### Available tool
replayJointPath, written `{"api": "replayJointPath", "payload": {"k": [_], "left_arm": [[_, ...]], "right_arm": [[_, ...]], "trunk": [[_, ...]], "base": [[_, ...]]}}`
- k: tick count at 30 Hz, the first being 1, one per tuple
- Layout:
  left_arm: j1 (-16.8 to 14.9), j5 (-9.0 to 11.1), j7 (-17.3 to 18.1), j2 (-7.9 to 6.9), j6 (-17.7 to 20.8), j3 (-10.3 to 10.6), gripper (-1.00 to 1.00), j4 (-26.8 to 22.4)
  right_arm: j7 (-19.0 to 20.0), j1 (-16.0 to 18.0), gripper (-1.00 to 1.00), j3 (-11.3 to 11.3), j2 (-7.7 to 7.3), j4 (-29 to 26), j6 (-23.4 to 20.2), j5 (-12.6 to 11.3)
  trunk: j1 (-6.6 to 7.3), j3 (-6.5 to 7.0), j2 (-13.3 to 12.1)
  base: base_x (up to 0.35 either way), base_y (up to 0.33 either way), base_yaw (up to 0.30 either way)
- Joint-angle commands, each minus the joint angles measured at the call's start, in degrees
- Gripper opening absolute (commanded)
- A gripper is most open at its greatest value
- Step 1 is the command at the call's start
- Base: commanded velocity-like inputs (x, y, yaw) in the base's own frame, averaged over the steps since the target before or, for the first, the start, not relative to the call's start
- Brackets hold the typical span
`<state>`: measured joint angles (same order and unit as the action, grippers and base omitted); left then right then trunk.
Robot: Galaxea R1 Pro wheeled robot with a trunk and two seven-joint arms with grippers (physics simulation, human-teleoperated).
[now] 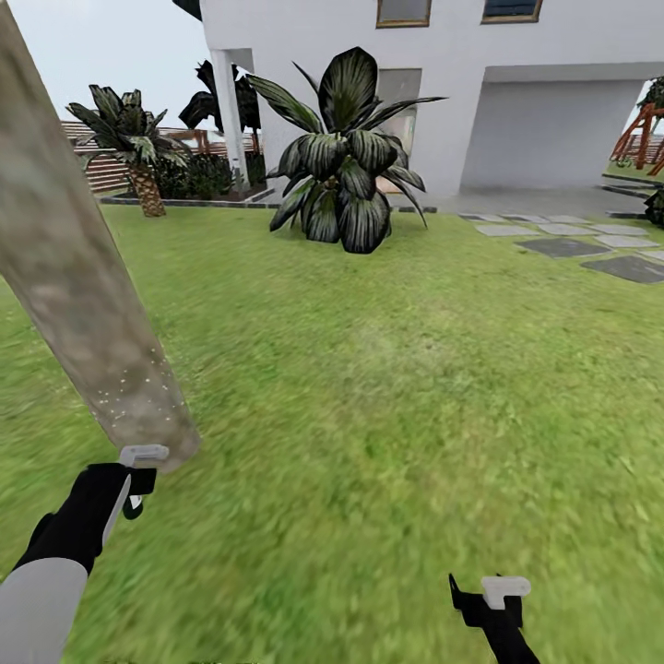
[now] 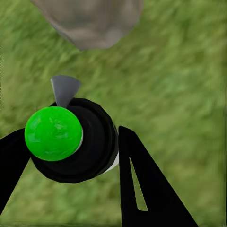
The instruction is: In the garden, pick up the pesticide atomizer on the floor and spray pesticide onto both trees until each tree trunk is fully covered.
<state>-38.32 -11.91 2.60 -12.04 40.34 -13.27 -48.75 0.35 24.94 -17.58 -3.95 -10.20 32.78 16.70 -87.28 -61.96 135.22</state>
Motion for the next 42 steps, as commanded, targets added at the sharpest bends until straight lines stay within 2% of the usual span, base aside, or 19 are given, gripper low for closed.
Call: {"api": "replayJointPath", "payload": {"k": [1,6,11,17,19,23,25,26,27,28,29,31,32,34,35,38,42], "left_arm": [[0.00,-0.04,0.00,0.00,0.00,0.00,-1.00,-0.06],[0.00,0.03,0.03,0.00,-0.25,-0.08,-1.00,0.77],[-0.02,0.21,0.35,0.01,-3.27,-0.16,-1.00,0.93],[-1.12,0.20,0.91,-0.40,-2.73,0.16,-1.00,0.19],[-3.09,0.07,0.91,-0.58,-2.25,0.26,-1.00,-0.18],[-7.70,-0.07,2.38,-0.61,2.50,0.67,-1.00,-0.37],[-8.71,-0.34,3.98,-1.94,3.12,0.69,-1.00,-0.11],[-8.87,-0.31,4.38,-3.29,3.20,0.70,-1.00,0.07],[-9.00,-0.26,5.27,-5.44,3.30,0.66,-1.00,0.24],[-9.14,-0.29,7.23,-7.52,3.37,0.63,-1.00,0.03],[-9.20,-0.28,10.26,-8.47,3.41,0.66,-1.00,-0.49],[-9.41,-0.24,12.59,-8.32,3.76,1.16,-1.00,-1.19],[-9.76,-0.23,13.24,-8.17,4.53,2.33,-1.00,-1.43],[-11.36,-0.23,13.81,-7.77,8.40,6.08,-1.00,-2.36],[-11.69,-0.33,13.83,-7.85,9.62,6.67,-1.00,-3.00],[-11.85,-0.56,13.65,-8.45,11.01,7.17,-1.00,-4.32],[-11.32,-0.58,13.67,-10.50,11.09,6.80,-1.00,-4.50]], "right_arm": [[0.00,-0.01,1.00,0.00,0.00,0.00,0.00,0.00],[0.00,0.00,1.00,0.00,0.08,0.00,0.00,0.00],[0.00,-0.01,1.00,0.00,0.09,-0.01,0.00,0.00],[0.00,-0.02,1.00,0.00,-0.08,-0.04,0.00,0.00],[0.00,-0.02,1.00,0.00,-0.08,-0.08,0.00,-0.03],[0.00,0.01,1.00,0.00,-0.09,-0.09,0.00,-0.05],[0.00,0.02,1.00,0.00,-0.09,-0.09,0.00,-0.01],[0.00,0.02,1.00,0.00,-0.10,-0.09,0.00,-0.03],[0.00,-0.02,1.00,0.00,-0.10,-0.09,0.00,-0.01],[0.00,0.00,1.00,0.00,-0.09,-0.09,0.00,-0.01],[0.00,0.01,1.00,0.00,-0.09,-0.09,0.00,0.00],[0.00,0.01,1.00,-0.02,-0.09,-0.12,0.00,-0.06],[0.00,-0.01,1.00,-0.01,-0.09,-0.15,0.00,-0.07],[0.00,0.01,1.00,0.00,-0.09,-0.13,0.00,-0.09],[0.00,0.00,1.00,0.00,-0.09,-0.15,0.00,-0.09],[0.00,-0.01,1.00,0.00,-0.09,-0.10,0.00,-0.06],[0.00,0.00,1.00,0.00,-0.09,-0.09,0.00,-0.05]], "trunk": [[0.00,0.00,0.00],[0.00,0.00,0.00],[0.00,0.00,0.00],[0.00,0.00,0.00],[0.00,0.00,0.00],[0.00,0.00,0.00],[0.00,0.00,0.00],[0.00,0.00,0.00],[0.00,0.00,0.00],[0.00,0.00,0.00],[0.00,0.00,0.00],[0.00,0.00,0.00],[0.00,0.00,0.00],[0.00,0.00,0.00],[0.00,0.00,0.00],[0.00,0.00,0.00],[0.00,0.00,0.00]], "base": [[0.016,-0.256,0.262],[0.004,-0.265,0.274],[0.000,-0.208,0.278],[0.000,-0.015,0.278],[0.000,0.000,0.274],[0.000,0.000,0.106],[0.000,0.000,0.009],[0.000,0.000,0.005],[0.000,0.000,0.002],[0.000,0.000,0.000],[0.000,0.000,0.000],[0.000,0.000,0.000],[0.000,0.000,0.000],[0.000,0.000,0.000],[0.000,0.000,0.000],[0.000,0.000,0.000],[0.000,0.000,0.000]]}}
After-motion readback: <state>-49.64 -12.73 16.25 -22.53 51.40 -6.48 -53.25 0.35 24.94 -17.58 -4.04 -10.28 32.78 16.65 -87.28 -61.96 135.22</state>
